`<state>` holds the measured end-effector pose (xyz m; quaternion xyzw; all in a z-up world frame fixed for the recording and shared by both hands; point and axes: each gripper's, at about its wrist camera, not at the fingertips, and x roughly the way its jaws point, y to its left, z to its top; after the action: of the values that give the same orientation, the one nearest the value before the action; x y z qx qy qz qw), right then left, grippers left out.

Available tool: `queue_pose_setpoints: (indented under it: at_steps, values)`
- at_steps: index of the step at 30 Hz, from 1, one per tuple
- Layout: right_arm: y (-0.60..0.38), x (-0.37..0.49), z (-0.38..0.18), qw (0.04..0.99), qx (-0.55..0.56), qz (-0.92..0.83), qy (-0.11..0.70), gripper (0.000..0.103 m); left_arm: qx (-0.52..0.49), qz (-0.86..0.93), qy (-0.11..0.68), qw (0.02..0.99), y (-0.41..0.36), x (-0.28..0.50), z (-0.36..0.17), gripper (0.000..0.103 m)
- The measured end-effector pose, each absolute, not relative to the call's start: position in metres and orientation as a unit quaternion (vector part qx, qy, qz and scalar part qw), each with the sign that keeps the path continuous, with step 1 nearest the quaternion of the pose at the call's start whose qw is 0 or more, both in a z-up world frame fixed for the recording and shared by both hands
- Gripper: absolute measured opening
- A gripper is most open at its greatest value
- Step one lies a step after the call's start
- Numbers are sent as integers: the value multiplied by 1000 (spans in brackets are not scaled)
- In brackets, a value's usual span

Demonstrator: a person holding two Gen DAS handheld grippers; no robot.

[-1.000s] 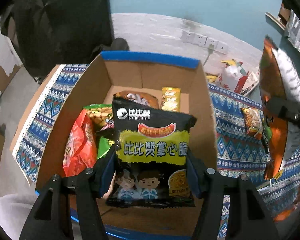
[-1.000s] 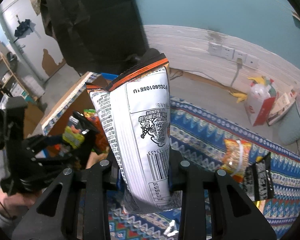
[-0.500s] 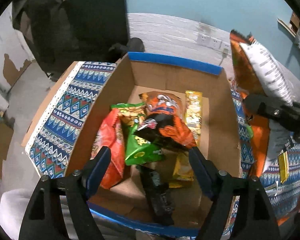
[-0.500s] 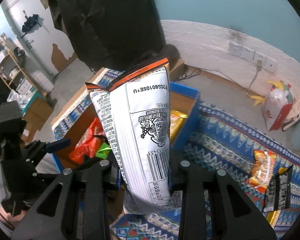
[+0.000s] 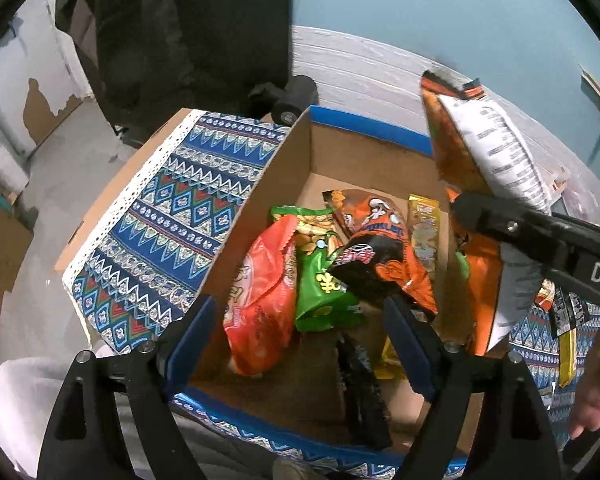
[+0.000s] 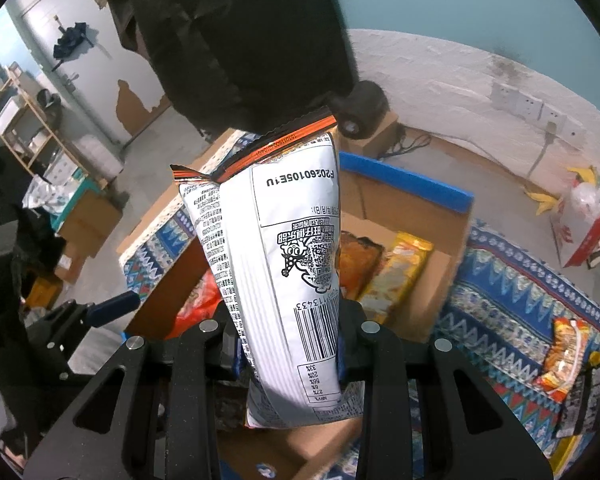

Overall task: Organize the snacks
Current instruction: 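Open the left tool to drop the black bag while the right tool drops the white bag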

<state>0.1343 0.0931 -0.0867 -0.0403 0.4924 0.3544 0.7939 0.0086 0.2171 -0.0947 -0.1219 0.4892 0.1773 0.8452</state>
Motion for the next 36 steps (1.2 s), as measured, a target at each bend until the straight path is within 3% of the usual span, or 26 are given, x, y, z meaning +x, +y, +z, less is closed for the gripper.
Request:
queue_pose_setpoints:
  at_steps: [6, 9, 18, 36]
  values:
    - [103, 136, -95, 788, -38, 356, 501, 37, -131, 181, 489, 843, 225, 5, -95, 86]
    - [99, 136, -96, 788, -34, 352, 504, 51, -138, 182, 488, 842, 226, 5, -94, 86]
    - [77, 132, -78, 803, -32, 339, 489, 65, -138, 159, 481, 851, 210, 9, -88, 86]
    - [-38, 120, -60, 833, -47, 264, 484, 67, -112, 55, 499, 857, 123, 26, -86, 86]
